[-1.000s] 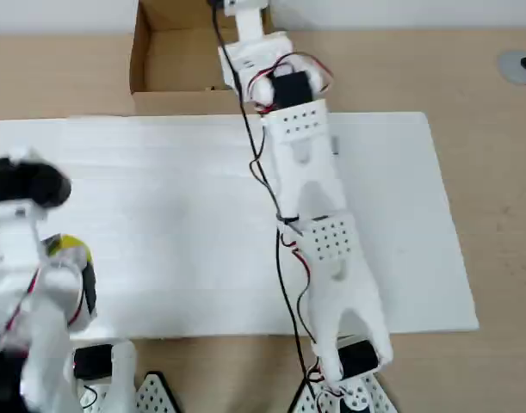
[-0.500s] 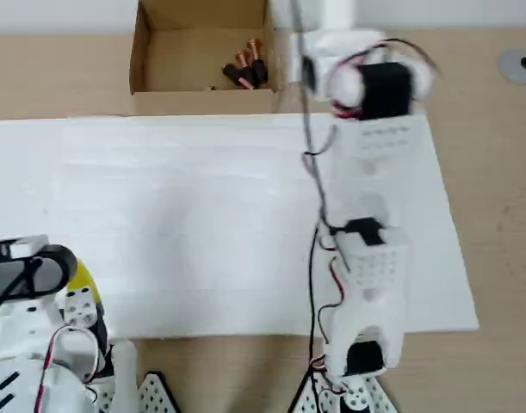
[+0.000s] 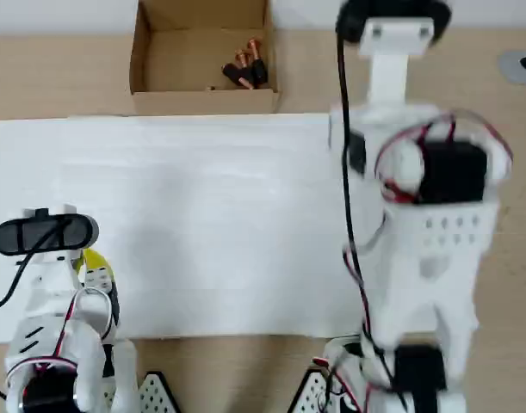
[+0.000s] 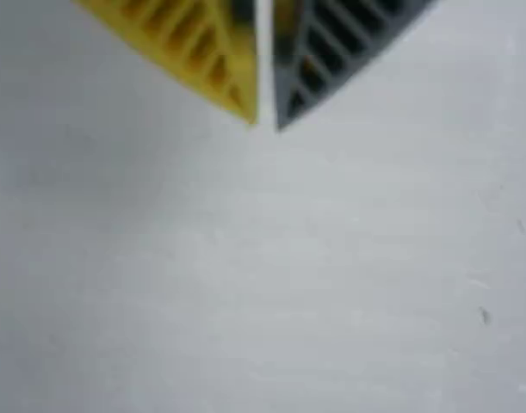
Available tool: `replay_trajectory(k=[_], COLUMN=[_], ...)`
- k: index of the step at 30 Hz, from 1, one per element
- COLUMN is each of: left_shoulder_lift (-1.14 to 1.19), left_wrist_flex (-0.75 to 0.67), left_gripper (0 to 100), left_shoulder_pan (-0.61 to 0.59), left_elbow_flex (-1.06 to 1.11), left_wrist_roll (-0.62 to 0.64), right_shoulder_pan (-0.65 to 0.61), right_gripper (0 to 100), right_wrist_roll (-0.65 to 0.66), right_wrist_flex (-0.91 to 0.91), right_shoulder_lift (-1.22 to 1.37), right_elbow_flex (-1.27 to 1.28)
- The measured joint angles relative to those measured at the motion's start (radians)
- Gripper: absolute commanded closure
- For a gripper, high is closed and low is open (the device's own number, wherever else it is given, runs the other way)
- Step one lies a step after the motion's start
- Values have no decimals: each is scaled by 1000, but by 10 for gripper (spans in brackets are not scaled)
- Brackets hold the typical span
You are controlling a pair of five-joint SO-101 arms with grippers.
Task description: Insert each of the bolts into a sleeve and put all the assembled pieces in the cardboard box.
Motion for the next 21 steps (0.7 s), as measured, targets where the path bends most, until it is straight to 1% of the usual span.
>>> replay_trajectory(k=[4, 10, 16, 19, 21], left_shoulder_lift=[0, 0, 2, 3, 2], left_wrist_flex=[-44, -107, -135, -135, -137], left_gripper=[987, 988, 990, 990, 990], left_shoulder_pan=[0, 0, 0, 0, 0], left_elbow_flex=[46, 164, 338, 411, 414], left_wrist_roll=[0, 0, 0, 0, 0], right_shoulder_pan=[12, 18, 35, 37, 38], right_gripper=[988, 988, 988, 988, 988], right_wrist_roll=[5, 152, 187, 187, 203], right_wrist_flex=[-115, -371, -609, -678, -715], right_shoulder_lift=[-238, -575, -899, -1023, -1096], right_elbow_flex=[420, 988, 1390, 1550, 1645])
